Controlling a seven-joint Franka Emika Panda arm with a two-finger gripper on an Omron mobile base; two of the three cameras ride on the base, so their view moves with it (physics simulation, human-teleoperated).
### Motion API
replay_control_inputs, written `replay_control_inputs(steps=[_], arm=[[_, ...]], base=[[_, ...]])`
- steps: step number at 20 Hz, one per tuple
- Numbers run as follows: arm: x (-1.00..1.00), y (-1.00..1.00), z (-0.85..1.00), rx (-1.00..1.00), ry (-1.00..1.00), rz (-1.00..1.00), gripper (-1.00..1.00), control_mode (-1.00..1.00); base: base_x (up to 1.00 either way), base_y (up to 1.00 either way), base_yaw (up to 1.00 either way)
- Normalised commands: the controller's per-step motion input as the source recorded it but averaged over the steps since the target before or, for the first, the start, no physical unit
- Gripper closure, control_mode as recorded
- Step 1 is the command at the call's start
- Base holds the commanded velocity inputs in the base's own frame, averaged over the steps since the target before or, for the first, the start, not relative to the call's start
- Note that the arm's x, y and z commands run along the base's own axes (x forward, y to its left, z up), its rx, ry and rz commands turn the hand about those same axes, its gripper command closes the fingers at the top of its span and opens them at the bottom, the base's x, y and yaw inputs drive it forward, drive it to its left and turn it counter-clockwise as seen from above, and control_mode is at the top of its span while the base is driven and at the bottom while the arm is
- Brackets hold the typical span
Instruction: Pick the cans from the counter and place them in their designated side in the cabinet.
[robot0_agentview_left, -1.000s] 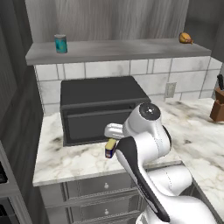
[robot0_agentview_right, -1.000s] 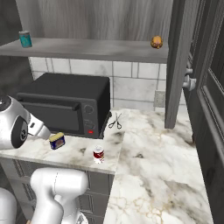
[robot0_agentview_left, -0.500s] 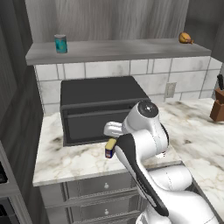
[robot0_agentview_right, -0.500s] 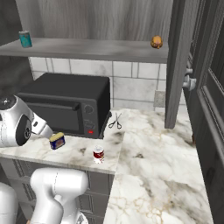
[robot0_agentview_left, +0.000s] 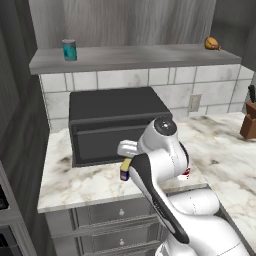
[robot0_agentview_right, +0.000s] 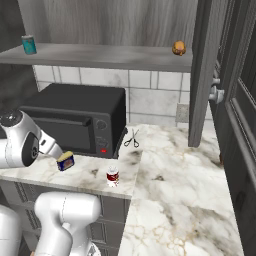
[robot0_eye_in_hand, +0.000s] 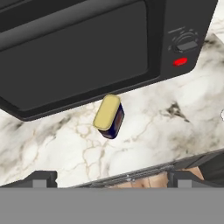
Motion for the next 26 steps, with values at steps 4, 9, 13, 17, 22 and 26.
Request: replay_control_inputs(steps=[4,9,13,17,22,26], arm=[[0.13,0.01,-0.13,0.0,0.0,-0.01,-1.0,-1.0],[0.15,0.04,-0.13,0.01,0.03,-0.02,-1.0,-1.0],[0.12,0.06,-0.15,0.01,0.02,-0.02,-1.0,-1.0],[0.07,0.05,-0.14,0.0,0.01,-0.02,-1.0,-1.0],[0.07,0.03,-0.15,0.0,0.02,-0.02,-1.0,-1.0],[0.07,0.0,-0.16,0.0,0.01,-0.01,-1.0,-1.0]], base=[[0.0,0.0,0.0],[0.0,0.0,0.0],[0.0,0.0,0.0],[0.0,0.0,0.0],[0.0,0.0,0.0],[0.0,0.0,0.0]])
